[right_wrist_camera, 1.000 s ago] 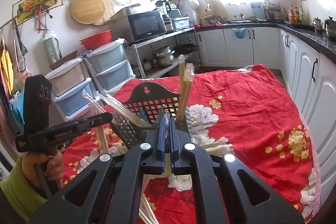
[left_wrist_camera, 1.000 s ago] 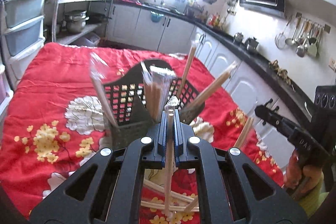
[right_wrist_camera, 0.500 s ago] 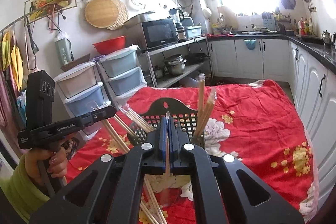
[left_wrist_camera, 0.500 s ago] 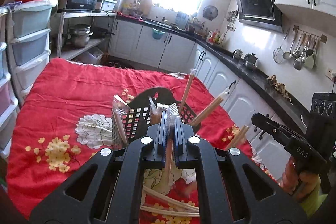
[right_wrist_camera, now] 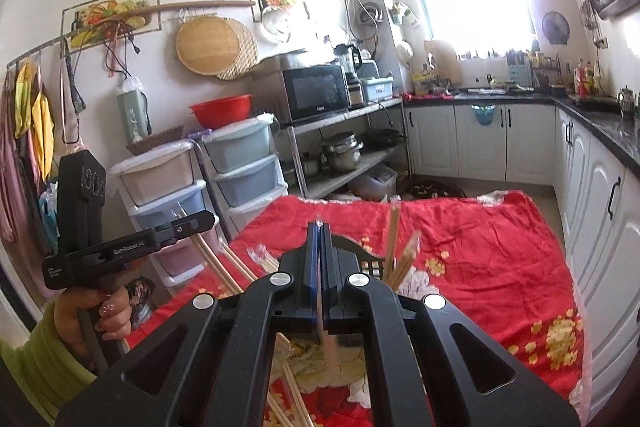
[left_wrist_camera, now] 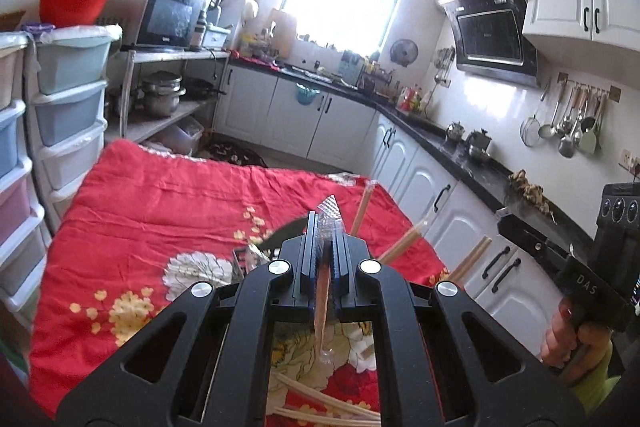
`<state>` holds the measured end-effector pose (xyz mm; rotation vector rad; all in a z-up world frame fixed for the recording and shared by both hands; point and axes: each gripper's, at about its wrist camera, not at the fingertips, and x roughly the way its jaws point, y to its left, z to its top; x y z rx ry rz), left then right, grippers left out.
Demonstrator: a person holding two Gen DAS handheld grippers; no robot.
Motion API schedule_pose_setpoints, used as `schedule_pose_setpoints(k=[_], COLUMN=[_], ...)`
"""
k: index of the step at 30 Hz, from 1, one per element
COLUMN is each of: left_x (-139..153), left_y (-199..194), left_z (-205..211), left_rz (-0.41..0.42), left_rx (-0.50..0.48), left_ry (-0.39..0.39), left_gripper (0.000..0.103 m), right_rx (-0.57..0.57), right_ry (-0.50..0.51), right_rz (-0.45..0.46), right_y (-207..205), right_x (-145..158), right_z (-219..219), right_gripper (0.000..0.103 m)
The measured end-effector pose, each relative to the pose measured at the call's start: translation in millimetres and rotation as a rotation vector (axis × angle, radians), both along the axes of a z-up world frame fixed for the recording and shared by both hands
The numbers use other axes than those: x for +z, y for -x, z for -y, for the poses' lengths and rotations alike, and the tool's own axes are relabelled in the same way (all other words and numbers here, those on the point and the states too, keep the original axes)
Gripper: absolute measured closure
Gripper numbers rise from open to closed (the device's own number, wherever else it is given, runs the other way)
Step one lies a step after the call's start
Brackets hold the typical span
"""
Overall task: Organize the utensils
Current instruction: 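Lift the held chopsticks with both tools toward the caddy, then lower the chopsticks into the green mesh caddy with both tools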
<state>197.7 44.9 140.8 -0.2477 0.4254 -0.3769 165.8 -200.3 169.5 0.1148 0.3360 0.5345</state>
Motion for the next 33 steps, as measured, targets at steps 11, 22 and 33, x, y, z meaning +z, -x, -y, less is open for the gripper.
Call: schedule_pose_setpoints(k=[11,22,33], left_x=[39.9,66.5,62.2], left_y=[4.8,-3.2,-16.4], left_z=[-14.4,-16.8,-6.8], left_rz=[0.103,0.176,0.206], left_rx=[0.065,0.154,0.207], left_ry=[0.0,-0.041,-0.075], left_gripper=[0.1,0.1,0.1], right_rx=[0.013,0.031,0.047], right_ry=[0.004,-0.046,-0.083], right_rz=[0.093,0.139,0.162], right_y=[0.3,-12.7,-34.9], right_x=[35.9,62.3,68.1], right_z=[-12.9,-19.3,-26.5], right_gripper=[0.102,0.102,0.102])
